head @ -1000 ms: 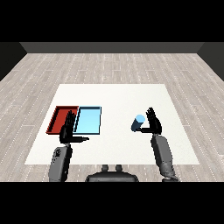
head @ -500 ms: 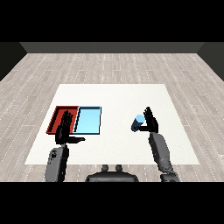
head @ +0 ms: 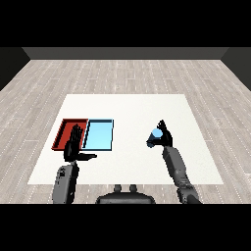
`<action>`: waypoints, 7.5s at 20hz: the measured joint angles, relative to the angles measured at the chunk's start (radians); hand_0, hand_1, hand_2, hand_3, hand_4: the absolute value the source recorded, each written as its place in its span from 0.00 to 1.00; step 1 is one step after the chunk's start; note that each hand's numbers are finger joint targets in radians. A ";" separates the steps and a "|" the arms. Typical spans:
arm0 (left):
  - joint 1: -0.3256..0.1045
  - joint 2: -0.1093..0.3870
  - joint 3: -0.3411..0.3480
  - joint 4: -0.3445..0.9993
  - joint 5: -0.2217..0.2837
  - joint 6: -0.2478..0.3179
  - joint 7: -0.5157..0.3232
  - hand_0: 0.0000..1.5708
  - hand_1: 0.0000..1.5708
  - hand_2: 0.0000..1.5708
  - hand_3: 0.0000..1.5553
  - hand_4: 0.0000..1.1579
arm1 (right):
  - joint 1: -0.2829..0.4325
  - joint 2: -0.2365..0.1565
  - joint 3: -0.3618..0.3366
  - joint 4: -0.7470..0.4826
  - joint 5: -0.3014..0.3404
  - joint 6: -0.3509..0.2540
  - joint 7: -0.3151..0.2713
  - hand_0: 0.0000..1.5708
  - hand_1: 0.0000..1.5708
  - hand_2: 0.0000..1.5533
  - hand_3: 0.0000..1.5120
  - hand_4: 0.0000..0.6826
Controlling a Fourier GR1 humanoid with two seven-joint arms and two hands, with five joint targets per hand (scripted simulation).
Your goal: Pick the blue can and put it in the blue box
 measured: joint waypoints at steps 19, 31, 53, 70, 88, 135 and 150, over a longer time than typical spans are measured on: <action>0.016 -0.014 -0.019 -0.022 -0.021 0.010 -0.001 0.00 0.00 0.00 0.00 0.00 | -0.062 0.026 0.045 0.018 0.067 -0.215 0.004 0.95 0.95 0.94 0.94 0.90; -0.013 -0.021 -0.052 0.017 -0.040 -0.005 0.011 0.00 0.00 0.00 0.00 0.00 | -0.029 0.059 0.173 -0.354 0.115 -0.245 0.156 0.93 0.93 0.94 0.95 0.93; -0.127 -0.070 -0.287 0.060 0.054 0.125 0.217 0.00 0.00 0.00 0.00 0.00 | 0.055 0.103 0.379 -0.576 0.118 -0.349 0.214 0.93 0.93 0.95 0.95 0.91; -0.291 -0.070 -0.467 0.314 0.095 0.313 0.126 0.00 0.00 0.00 0.00 0.00 | 0.016 0.102 0.461 -0.591 0.117 -0.366 0.232 0.91 0.91 0.94 0.94 0.90; -0.381 -0.070 -0.532 0.459 0.172 0.349 0.038 0.00 0.00 0.00 0.00 0.00 | 0.019 0.105 0.604 -0.619 0.077 -0.436 0.220 0.94 0.94 0.94 0.94 0.87; -0.474 -0.057 -0.631 0.518 0.235 0.679 -0.080 1.00 1.00 0.99 0.94 0.90 | -0.015 0.095 0.664 -0.619 -0.021 -0.471 0.243 0.00 0.00 0.00 0.00 0.00; -0.503 -0.061 -0.592 0.588 0.225 0.696 -0.207 1.00 1.00 1.00 0.95 0.99 | 0.060 0.077 0.561 -0.738 -0.011 -0.431 0.265 0.00 0.00 0.00 0.00 0.00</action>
